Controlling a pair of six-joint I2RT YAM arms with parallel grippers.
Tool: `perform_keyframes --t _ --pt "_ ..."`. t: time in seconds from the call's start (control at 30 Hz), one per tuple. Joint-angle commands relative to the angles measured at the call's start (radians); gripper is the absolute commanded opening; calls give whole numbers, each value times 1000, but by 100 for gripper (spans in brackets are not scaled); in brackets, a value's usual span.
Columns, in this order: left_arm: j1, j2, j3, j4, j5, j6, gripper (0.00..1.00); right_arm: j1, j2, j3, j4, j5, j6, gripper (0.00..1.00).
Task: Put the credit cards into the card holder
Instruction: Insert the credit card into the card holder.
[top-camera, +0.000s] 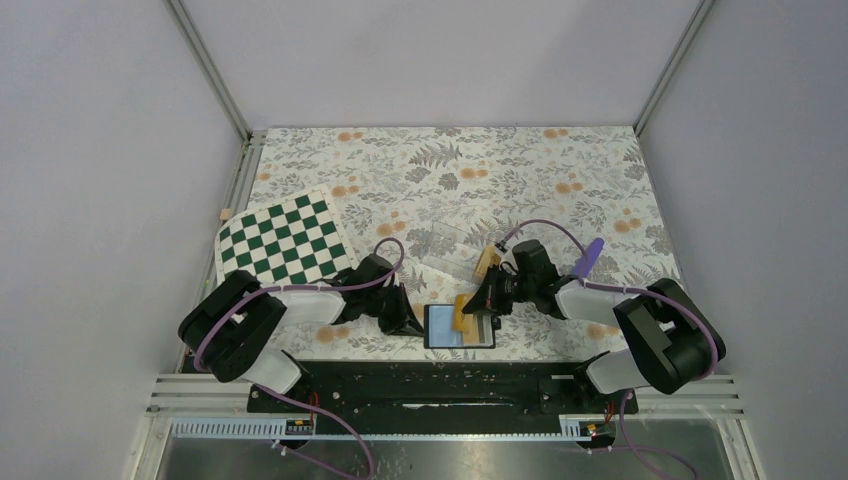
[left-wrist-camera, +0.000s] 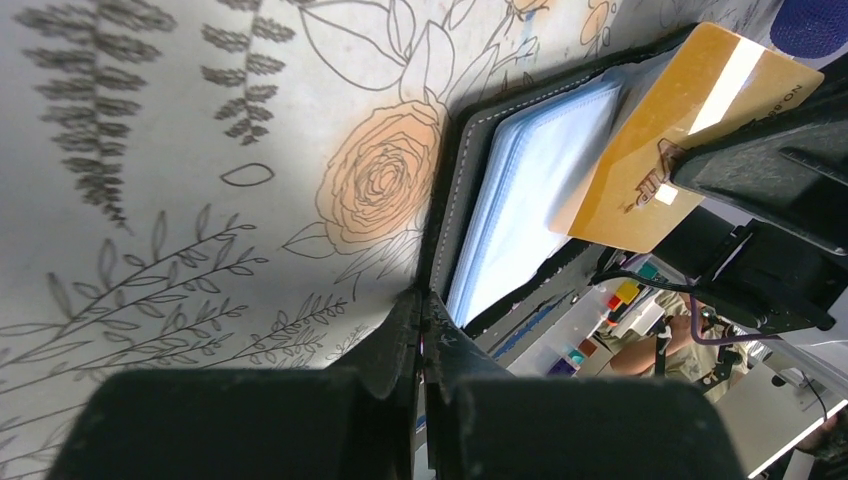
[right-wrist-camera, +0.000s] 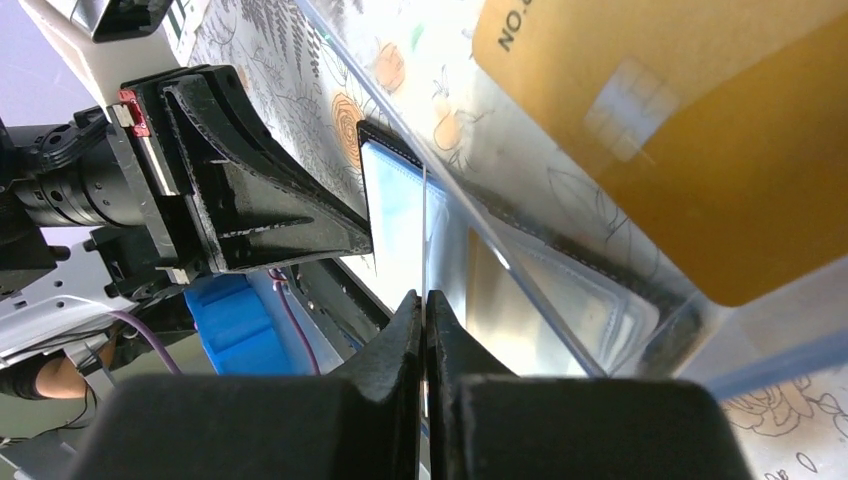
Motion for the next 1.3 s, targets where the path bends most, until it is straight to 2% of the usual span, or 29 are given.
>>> perform_keyframes --t 0.0,0.63,1.07,1.27 --pt "-26 15 25 31 -31 -22 0 16 -12 -38 -47 -12 24 0" --pt "-48 28 56 -2 -59 -12 0 84 -38 0 -229 16 -25 0" --pt "-57 39 130 -119 -86 60 0 122 1 117 -450 93 -81 0" --pt "-60 40 142 -140 -95 73 0 123 11 164 -478 92 -89 0"
